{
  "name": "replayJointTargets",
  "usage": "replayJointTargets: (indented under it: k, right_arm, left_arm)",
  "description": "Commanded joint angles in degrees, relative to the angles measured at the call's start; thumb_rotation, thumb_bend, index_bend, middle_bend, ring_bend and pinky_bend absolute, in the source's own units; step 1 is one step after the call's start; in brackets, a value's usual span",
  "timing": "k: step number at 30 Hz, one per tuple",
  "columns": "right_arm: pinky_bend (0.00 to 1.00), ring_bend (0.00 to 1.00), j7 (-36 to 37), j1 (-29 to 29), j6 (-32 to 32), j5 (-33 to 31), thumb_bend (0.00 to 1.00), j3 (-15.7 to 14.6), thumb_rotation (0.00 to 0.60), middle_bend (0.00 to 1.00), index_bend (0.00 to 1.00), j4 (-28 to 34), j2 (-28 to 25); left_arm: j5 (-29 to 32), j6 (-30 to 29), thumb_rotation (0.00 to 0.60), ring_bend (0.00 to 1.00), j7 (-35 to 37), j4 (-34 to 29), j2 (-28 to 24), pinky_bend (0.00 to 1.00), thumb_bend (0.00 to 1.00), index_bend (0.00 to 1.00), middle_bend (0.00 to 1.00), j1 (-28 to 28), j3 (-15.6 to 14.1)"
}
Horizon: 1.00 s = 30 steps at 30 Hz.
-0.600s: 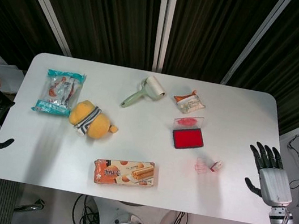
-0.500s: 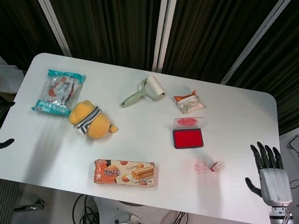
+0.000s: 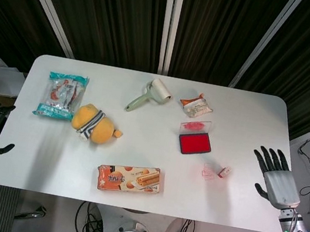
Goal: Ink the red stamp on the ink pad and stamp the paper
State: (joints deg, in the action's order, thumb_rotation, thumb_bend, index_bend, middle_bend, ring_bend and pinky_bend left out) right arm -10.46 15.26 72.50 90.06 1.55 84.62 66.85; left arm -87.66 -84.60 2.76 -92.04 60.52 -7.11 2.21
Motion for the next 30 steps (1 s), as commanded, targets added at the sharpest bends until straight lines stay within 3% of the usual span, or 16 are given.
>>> replayJointTargets:
  k: [1, 3, 6, 11, 15, 22, 30]
  right_arm:
    - [0.50, 0.32, -3.31, 3.90, -3.65, 3.94, 0.15, -0.78, 0.600, 0.06, 0.00, -2.05, -2.42]
    - [0.77, 0.50, -5.21, 5.41, -4.47, 5.97, 0.15, -0.99, 0.600, 0.16, 0.06, -3.31, -2.60]
    - [0.99, 0.73, -4.56, 8.27, -6.03, 10.16, 0.15, -2.11, 0.600, 0.24, 0.17, -7.17, -1.53]
    - [1.00, 0.78, 3.58, 12.45, -6.84, 16.86, 0.16, -5.40, 0.600, 0.23, 0.24, -15.40, 2.12]
    - [1.00, 0.78, 8.52, 14.11, -7.20, 18.62, 0.16, -7.16, 0.600, 0.25, 0.27, -19.90, 4.33]
    - [1.00, 0.78, 14.42, 15.18, -5.38, 19.26, 0.16, -8.41, 0.600, 0.29, 0.33, -25.50, 8.19]
    - [1.00, 0.78, 22.20, 14.65, 2.33, 19.92, 0.18, -8.62, 0.600, 0.36, 0.41, -37.82, 17.01]
  left_arm:
    - [0.27, 0.28, 0.600, 0.12, -0.09, 0.10, 0.37, 0.21, 0.12, 0.13, 0.18, -0.07, -0.03]
    - [0.41, 0.56, 0.600, 0.12, -0.07, 0.34, 0.82, 0.21, 0.12, 0.13, 0.18, -0.14, -0.07]
    - [0.45, 1.29, 0.600, 0.12, -0.26, 0.58, 1.27, 0.21, 0.12, 0.13, 0.18, -0.47, -0.18]
    - [0.64, 1.76, 0.600, 0.12, -0.84, 0.43, 1.27, 0.21, 0.12, 0.13, 0.18, -0.79, -0.07]
    - [1.09, 2.30, 0.600, 0.12, -1.33, 0.18, 1.05, 0.21, 0.12, 0.13, 0.18, -0.87, -0.14]
    - [1.41, 3.22, 0.600, 0.12, -1.88, -0.09, 1.33, 0.21, 0.12, 0.13, 0.18, -1.39, -0.06]
    - [1.60, 3.37, 0.600, 0.12, -2.16, -0.15, 1.20, 0.21, 0.12, 0.13, 0.18, -1.58, 0.05]
